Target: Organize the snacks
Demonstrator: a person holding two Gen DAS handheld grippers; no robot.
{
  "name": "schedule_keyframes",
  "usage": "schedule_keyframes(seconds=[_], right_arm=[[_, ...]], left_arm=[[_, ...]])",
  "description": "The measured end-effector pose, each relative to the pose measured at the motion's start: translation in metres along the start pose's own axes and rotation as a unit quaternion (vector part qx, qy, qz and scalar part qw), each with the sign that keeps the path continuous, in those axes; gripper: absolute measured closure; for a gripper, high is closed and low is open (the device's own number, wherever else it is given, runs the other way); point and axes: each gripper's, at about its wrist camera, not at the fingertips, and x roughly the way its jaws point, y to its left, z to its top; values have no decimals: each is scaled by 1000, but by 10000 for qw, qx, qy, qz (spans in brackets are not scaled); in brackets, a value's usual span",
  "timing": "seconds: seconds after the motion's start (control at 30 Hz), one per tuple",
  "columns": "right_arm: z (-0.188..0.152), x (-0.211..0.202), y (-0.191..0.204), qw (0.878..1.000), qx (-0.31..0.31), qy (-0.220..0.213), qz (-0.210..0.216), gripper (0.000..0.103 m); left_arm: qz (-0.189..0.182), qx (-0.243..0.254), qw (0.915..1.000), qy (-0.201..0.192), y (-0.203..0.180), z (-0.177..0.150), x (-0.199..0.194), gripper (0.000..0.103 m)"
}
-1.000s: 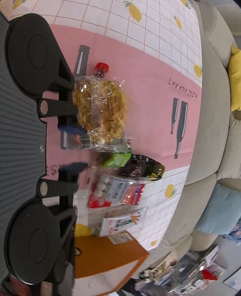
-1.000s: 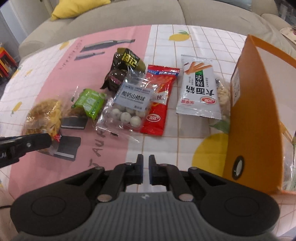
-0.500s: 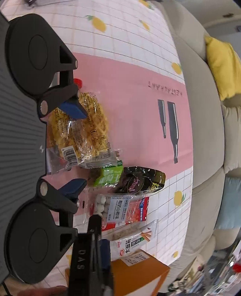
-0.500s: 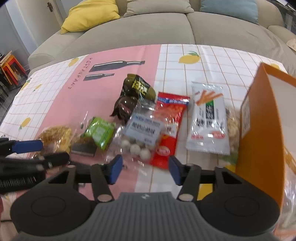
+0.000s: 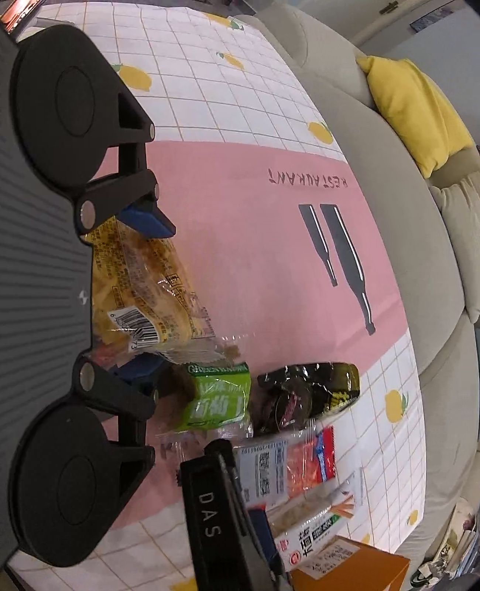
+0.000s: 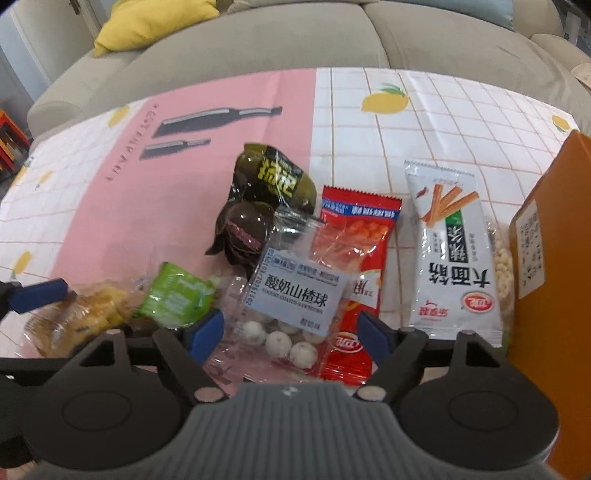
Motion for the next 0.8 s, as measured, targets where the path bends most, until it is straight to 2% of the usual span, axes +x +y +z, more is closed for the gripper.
schedule_keyframes(seconds=[0.03,0.1,0.13,0.23,0.33,0.43,0.57,0.7,0.8], right_arm=[[0,3,1,10000,-5,36,-47,25],[-2,4,2,9999,-61,-21,-98,32],[-2,2,2,9999,-90,-65,-85,43],[0,-3,-2,9999,-33,-114,-66,63],[0,-8,-9,9999,14,-142,40,74],[-3,-16,-14,9997,16,-215,110,87],[-12,-29,-18,9995,-65,-255,177,96],[-27,-47,-28,9991,72,-305,303,101],[-38,-62,-34,9986,121,-351,372,102]], left_arm=[[-34,-46,10000,-11,3,0,0,33],[-104,-202,9997,-63,10,1,-2,43],[-154,-323,9993,-97,15,2,-4,49],[-330,-816,9959,-193,29,5,-12,60],[-441,-1293,9903,-273,38,5,-19,66],[-704,-1592,9840,-368,39,4,-31,70],[-795,-1812,9788,-520,33,0,-50,73],[-1191,-2096,9682,-669,27,-3,-71,76],[-1516,-2196,9618,-609,19,-6,-80,76]])
